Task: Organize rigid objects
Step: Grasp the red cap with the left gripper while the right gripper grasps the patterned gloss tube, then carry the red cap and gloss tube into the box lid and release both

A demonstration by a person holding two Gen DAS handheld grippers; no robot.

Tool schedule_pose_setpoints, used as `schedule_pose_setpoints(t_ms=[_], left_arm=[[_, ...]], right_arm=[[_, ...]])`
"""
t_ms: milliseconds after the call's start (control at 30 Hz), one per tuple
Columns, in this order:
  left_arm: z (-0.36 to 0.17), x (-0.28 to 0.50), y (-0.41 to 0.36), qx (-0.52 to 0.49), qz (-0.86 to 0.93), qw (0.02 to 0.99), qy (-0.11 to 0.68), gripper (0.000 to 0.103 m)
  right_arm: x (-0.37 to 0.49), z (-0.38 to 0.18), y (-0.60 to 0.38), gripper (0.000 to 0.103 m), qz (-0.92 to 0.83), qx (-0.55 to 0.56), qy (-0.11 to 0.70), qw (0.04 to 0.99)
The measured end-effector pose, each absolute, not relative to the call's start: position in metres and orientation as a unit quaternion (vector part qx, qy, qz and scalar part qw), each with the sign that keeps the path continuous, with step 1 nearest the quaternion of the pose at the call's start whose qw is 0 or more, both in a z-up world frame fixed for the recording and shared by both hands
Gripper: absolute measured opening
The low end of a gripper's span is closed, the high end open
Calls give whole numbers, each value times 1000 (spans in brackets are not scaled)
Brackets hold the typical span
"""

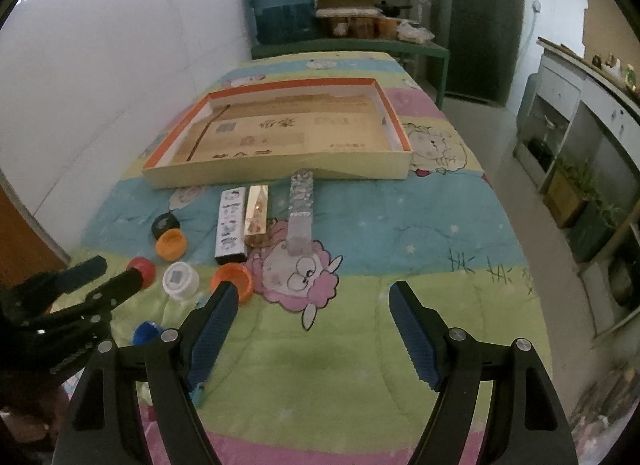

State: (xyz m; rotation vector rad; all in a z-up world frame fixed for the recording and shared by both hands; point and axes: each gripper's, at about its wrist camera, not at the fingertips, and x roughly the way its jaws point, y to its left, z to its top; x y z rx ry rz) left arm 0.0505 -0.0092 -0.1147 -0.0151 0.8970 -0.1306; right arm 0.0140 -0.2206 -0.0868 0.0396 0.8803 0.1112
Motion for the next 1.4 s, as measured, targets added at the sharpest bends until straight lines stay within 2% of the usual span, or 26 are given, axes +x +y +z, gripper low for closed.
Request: schedule_pose_setpoints(t_ms=[167,267,400,567,800,1133,1400], left_arm=[[-125,58,-8,-9,-63,895,442,33],[-127,58,-8,-2,-67,897,436,31],[-127,59,-6,-2,-75,898,433,30],[-125,60,-7,3,-78,898,433,30],[-123,67,-5,-9,-86,895,438,30],[-109,71,1,-22,-84,900,426,30],[-71,86,-2,-31,-93,911,401,30]], right_arm=[[30,-91,-224,79,63,37,432,899],[40,-95,-224,77,66,40,435,897],[58,-97,-216,57,76,21,431,899],[78,-106,-205,46,87,-16,446,891],[101,-121,-198,21,99,-33,465,879],[100,-114,-204,20,114,-18,458,882],[94,-78,-206,20,127,-10,427,895]])
